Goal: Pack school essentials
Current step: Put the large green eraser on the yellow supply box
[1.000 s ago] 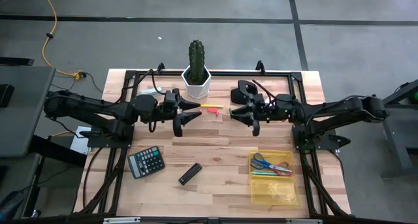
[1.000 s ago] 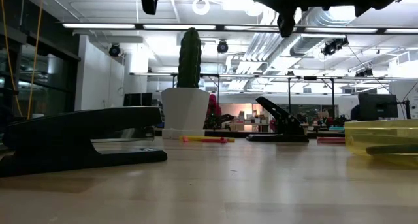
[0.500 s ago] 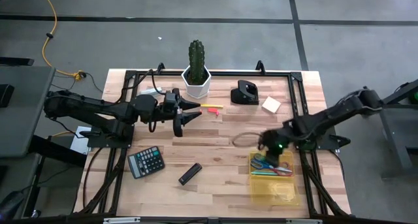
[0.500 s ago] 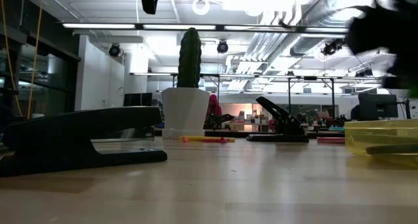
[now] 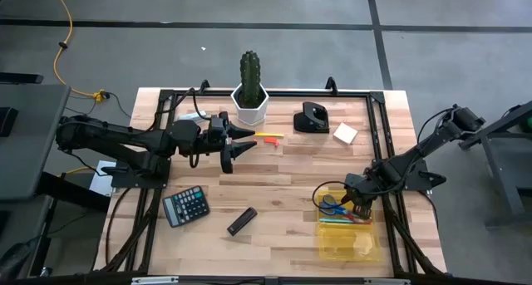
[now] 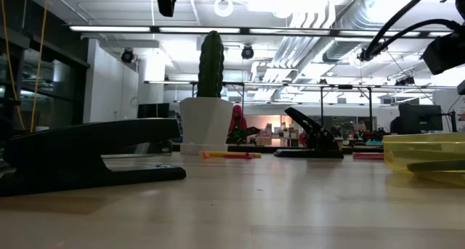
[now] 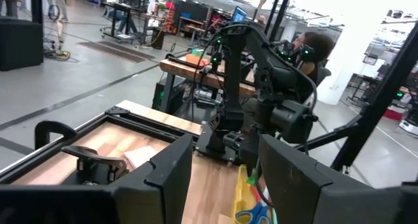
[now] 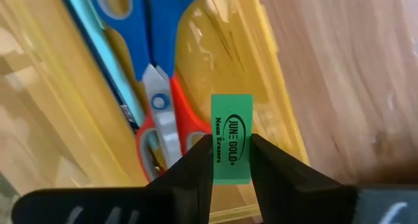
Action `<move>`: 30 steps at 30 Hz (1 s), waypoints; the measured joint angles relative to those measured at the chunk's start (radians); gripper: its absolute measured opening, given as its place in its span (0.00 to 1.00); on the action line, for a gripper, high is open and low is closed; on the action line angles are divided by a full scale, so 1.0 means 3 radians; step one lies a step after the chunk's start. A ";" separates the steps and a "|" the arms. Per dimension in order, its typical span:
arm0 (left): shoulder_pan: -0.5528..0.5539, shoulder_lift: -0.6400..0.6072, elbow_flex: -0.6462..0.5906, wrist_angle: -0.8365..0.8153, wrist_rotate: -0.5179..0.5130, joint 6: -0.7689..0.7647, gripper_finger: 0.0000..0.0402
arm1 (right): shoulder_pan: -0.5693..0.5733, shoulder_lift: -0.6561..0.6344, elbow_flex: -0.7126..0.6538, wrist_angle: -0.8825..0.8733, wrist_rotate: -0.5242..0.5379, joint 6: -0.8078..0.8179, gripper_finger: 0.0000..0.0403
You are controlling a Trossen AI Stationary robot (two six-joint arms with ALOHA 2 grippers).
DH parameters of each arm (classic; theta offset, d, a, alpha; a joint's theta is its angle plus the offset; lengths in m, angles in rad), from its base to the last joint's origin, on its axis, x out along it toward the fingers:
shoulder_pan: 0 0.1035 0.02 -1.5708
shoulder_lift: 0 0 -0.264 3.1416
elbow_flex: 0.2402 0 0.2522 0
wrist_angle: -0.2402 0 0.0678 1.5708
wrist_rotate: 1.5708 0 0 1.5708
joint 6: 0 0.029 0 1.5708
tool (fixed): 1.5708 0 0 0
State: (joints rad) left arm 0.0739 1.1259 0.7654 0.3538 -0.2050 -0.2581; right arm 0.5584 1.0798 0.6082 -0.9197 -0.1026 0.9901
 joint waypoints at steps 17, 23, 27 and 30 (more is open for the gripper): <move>0.0061 0.0000 0.0000 0.0000 0.0038 -0.0005 0.42 | 0.0025 0.0498 -0.0003 0.0014 0.0146 -0.0475 0.19; 0.0061 0.0000 0.0000 0.0000 0.0039 -0.0003 0.42 | 0.0025 0.0529 -0.0005 0.0136 0.0075 -0.0525 0.20; 0.0061 0.0000 0.0000 -0.0002 0.0045 -0.0003 0.42 | 0.0025 0.0529 -0.0005 0.0154 0.0076 -0.0526 0.25; 0.0061 0.0000 0.0000 -0.0003 0.0045 -0.0003 0.42 | 0.0024 0.0529 -0.0005 0.0128 0.0076 -0.0535 0.32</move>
State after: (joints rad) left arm 0.0921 1.1259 0.7654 0.3531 -0.1914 -0.2588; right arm 0.5655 1.2385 0.6067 -0.8811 -0.0799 0.8295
